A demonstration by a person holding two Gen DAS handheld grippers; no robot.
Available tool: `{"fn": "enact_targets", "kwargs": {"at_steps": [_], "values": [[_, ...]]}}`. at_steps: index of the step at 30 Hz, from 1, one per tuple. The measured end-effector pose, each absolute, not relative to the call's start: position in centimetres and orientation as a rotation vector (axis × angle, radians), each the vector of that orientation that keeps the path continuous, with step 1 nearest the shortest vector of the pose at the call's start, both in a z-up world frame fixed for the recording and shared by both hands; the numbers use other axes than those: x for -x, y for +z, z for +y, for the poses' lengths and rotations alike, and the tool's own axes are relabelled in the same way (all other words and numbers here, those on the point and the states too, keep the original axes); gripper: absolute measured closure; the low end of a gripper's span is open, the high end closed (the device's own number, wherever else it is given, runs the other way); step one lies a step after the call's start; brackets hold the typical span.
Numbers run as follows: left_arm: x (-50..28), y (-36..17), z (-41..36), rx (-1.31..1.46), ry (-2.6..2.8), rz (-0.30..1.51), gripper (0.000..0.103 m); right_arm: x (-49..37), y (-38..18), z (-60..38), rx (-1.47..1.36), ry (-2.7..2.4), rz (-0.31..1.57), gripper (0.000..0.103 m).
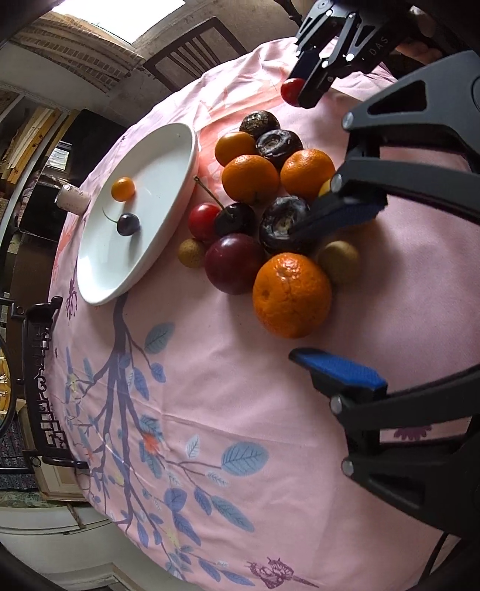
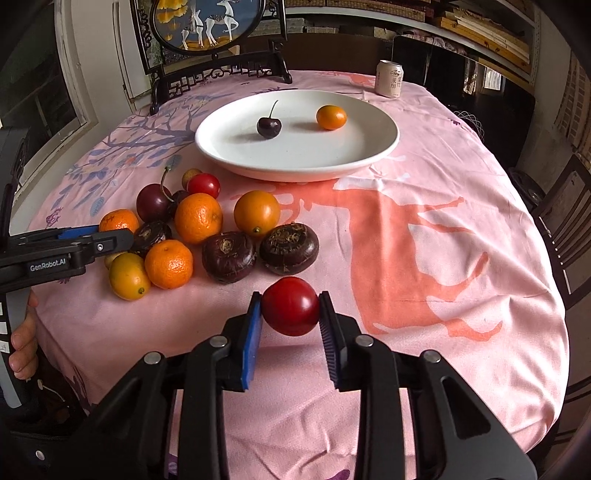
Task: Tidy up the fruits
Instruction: 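Grasp a red tomato with the right tool while the left tool grasps a large tangerine, then place the tomato and tangerine on the white plate and open both tools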
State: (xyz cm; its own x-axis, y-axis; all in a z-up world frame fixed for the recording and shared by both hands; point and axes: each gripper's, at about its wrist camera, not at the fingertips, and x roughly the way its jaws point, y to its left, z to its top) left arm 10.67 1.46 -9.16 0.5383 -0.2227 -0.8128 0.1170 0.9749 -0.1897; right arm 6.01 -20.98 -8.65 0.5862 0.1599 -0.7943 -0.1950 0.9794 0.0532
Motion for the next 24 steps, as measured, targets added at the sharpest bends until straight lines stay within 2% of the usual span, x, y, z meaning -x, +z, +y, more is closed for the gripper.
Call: {"fn": "enact_targets", "kwargs": {"at_steps": [15, 24], "values": [[-8.0, -5.1, 0.7, 0.099, -0.241, 0.883, 0.057, -5.2, -7.3, -21.0, 0.024, 0.22, 0.882, 0.072], [-9.6, -3.5, -0.4, 0.069, -0.279, 0.866, 0.057, -5.9, -7.3, -20.6, 0.019, 0.242, 0.888, 0.072]]}}
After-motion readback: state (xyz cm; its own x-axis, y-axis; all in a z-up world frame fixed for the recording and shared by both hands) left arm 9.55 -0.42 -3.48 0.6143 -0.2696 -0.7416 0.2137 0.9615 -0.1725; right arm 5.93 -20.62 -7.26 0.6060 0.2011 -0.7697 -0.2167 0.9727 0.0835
